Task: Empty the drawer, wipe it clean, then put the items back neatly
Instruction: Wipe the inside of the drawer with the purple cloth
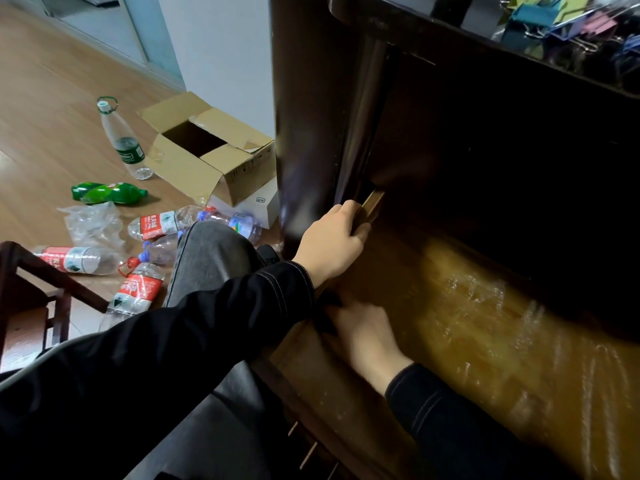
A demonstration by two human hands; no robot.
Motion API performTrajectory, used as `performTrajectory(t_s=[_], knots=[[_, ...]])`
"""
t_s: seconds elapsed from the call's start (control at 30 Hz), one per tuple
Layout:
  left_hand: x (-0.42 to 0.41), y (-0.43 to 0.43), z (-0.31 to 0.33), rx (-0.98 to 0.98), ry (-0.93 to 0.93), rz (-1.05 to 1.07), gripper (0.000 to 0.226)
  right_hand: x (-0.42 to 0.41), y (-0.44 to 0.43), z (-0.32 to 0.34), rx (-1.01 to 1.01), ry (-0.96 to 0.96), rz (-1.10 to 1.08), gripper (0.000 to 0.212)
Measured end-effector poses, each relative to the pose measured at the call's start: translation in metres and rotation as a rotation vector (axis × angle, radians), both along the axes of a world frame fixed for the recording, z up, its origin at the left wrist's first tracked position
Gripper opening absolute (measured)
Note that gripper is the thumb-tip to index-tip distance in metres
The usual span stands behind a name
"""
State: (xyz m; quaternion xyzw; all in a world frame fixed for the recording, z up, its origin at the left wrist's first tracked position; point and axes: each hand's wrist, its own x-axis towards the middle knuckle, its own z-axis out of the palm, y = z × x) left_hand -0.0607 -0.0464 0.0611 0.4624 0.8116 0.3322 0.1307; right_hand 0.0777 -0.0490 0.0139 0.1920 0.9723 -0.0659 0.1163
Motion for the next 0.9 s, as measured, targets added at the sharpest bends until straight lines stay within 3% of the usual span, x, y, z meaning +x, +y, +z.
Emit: performTrajectory(t_s=[0.1,0.27,0.47,0.57,0.7,0.8,0.9], knots=[[-0.001,-0.001,0.000,0.000,-0.011,0.004,0.029,0.015,-0.004,-0.002,-0.078,0.072,0.106,0.034],[-0.001,-0.001,0.001,-0.002,-0.021,0.009,0.031,-0.004,0.019,0.000,0.026,0.067,-0.125,0.033],[0.000,-0.001,-0.002,0.024,-0.101,0.018,0.031,0.017,-0.024,-0.017,-0.083,0.119,0.150,0.029],[-0.001,-0.001,-0.003,0.032,-0.107,0.032,0.029,0.015,-0.002,-0.010,-0.104,0.190,0.037,0.031],[-0.001,0.000,-0.005,0.031,-0.109,0.031,0.023,0.002,0.015,0.000,-0.017,0.102,-0.095,0.032],[-0.002,0.000,-0.006,0.035,-0.124,0.031,0.023,0.000,-0.016,-0.003,-0.024,0.009,0.031,0.031],[-0.002,-0.001,-0.008,0.050,-0.148,0.032,0.027,0.011,-0.021,-0.005,-0.114,0.059,0.115,0.029]])
